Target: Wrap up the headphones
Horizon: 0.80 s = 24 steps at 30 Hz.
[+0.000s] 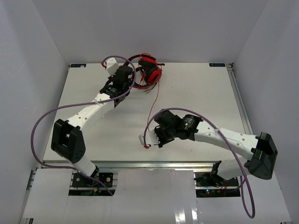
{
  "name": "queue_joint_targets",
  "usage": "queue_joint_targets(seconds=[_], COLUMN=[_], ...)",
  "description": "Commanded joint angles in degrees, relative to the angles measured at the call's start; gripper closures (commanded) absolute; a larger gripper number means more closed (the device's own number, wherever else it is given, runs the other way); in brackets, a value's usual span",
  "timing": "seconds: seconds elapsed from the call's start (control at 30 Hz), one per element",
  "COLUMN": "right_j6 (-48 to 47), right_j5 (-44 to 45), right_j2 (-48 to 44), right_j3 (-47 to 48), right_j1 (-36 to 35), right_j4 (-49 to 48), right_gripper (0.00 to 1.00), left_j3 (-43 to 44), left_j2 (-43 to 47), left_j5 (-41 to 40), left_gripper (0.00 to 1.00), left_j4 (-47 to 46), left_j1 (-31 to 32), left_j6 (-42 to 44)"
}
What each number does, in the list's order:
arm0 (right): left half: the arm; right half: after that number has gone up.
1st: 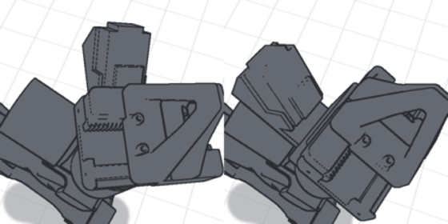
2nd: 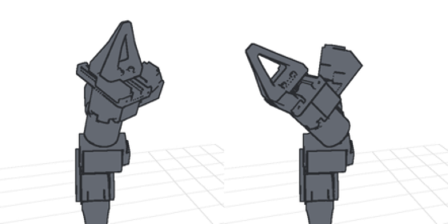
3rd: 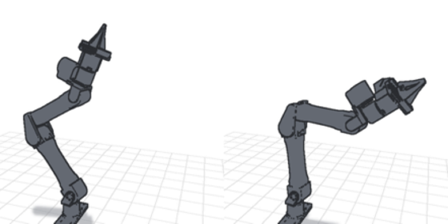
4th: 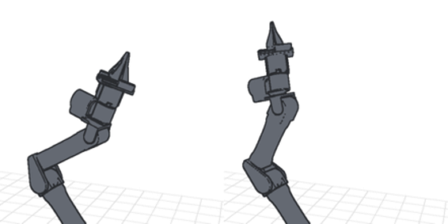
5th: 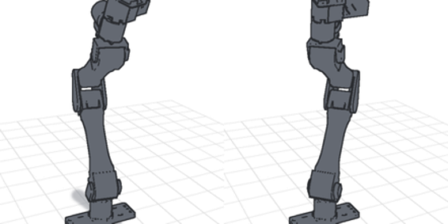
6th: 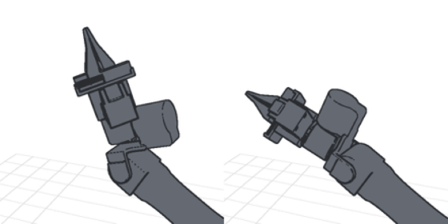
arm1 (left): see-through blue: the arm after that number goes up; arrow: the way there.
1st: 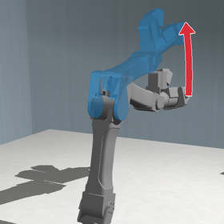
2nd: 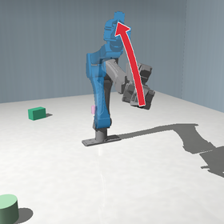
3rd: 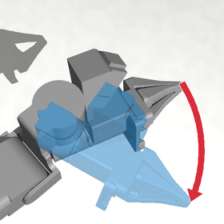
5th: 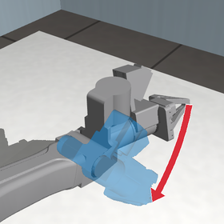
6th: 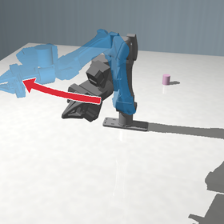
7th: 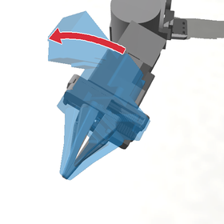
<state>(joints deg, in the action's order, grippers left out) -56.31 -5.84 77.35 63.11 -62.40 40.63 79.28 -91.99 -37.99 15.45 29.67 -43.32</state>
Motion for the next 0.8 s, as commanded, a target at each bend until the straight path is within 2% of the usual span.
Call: queue_joint_targets(seconds=[0.0, 0.17, 0.77], right_j6=[-2.49, -1.9, -1.51], right_j5=[4.09, 0.42, -10.36], right_j2=[-3.14, -4.29, -12.49], right_j3=[1.58, -0.74, -11.82], right_j1=[0.51, 0.7, 7.95], right_j4=[1.37, 1.89, 0.06], right_gripper=[0.92, 0.92, 0.92], left_j3=[-3.65, -4.23, -7.14], left_j2=[0.75, 1.01, 13.01], left_j5=[-1.74, -0.38, 19.89], left_gripper=[1.0, 1.0, 1.0], left_j4=[-5.83, -5.53, -6.06], left_j1=[-0.4, -0.4, -3.06], left_j6=[2.27, -0.81, -25.65])
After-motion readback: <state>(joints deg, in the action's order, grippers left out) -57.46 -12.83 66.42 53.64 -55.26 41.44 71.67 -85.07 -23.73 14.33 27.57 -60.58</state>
